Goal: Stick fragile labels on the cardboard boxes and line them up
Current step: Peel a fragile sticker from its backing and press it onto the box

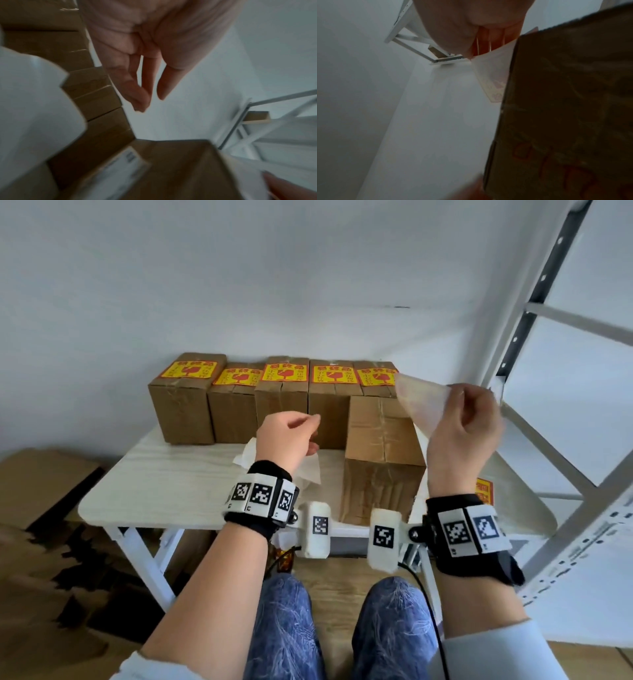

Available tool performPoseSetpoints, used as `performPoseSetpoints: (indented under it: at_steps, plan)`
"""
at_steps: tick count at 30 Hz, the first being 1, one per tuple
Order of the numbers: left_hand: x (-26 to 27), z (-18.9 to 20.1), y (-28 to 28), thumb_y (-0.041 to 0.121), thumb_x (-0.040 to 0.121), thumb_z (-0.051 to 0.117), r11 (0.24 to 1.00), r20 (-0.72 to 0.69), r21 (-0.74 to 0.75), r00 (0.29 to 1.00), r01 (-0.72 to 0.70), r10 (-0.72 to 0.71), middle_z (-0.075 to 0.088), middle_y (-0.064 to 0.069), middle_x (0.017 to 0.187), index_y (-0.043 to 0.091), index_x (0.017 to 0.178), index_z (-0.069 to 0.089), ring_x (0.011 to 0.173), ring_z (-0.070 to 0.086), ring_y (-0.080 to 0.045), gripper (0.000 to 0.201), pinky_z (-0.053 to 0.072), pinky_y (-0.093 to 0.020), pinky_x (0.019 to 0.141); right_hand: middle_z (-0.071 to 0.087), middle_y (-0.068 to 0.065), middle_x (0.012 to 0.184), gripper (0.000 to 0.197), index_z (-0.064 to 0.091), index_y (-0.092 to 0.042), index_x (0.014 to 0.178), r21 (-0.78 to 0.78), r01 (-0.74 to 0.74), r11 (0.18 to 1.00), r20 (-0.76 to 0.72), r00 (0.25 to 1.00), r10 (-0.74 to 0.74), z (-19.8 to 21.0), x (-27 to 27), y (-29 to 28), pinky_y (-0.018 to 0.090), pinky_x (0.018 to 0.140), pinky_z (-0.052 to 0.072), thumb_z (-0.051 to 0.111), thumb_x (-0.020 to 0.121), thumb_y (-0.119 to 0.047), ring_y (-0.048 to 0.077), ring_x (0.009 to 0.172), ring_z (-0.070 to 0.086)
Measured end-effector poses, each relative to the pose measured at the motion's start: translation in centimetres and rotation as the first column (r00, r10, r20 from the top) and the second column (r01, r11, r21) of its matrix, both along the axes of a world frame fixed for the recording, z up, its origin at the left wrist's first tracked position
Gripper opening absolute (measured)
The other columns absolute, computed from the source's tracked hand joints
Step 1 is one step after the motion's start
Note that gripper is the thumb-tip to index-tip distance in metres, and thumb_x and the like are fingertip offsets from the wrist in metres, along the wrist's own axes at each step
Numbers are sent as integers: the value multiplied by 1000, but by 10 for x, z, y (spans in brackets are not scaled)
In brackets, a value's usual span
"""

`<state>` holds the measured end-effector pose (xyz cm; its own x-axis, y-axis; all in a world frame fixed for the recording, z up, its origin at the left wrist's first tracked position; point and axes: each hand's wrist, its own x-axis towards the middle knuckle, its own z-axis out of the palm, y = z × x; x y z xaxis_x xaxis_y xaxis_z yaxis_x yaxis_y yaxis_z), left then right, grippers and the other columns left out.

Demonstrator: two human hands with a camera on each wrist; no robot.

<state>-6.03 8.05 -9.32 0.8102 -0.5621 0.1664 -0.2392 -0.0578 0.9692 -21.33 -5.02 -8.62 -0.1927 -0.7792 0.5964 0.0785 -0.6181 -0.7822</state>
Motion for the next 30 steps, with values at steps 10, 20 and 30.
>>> performPoseSetpoints:
  at_steps: [10,20,30]
  plan:
    - [-52,58,-7,43,91,64,930,-214,-57,905,364,-368,76,-16,86,7,91,72,66,73,-22,37,59,-29,60,74,2,89,9,75,-7,92,-194,-540,819,-387,809,442,7,0,21,39,78,57,70,91,-15,15,85,70]
    - [-41,42,-18,9,96,59,958,-180,-88,942,271,-283,65,-5,72,12,81,61,54,67,-18,16,58,-25,53,68,2,94,22,67,-21,114,94,-251,963,-448,853,266,3,-13,-5,30,72,51,60,97,-34,3,78,61]
    - [-29,26,-35,29,94,61,981,165,133,973,139,-160,54,8,46,15,63,67,47,48,-12,35,37,-24,54,67,9,72,37,53,-22,121,199,-274,941,-421,843,335,-4,-14,-15,30,65,48,64,89,-7,14,64,59]
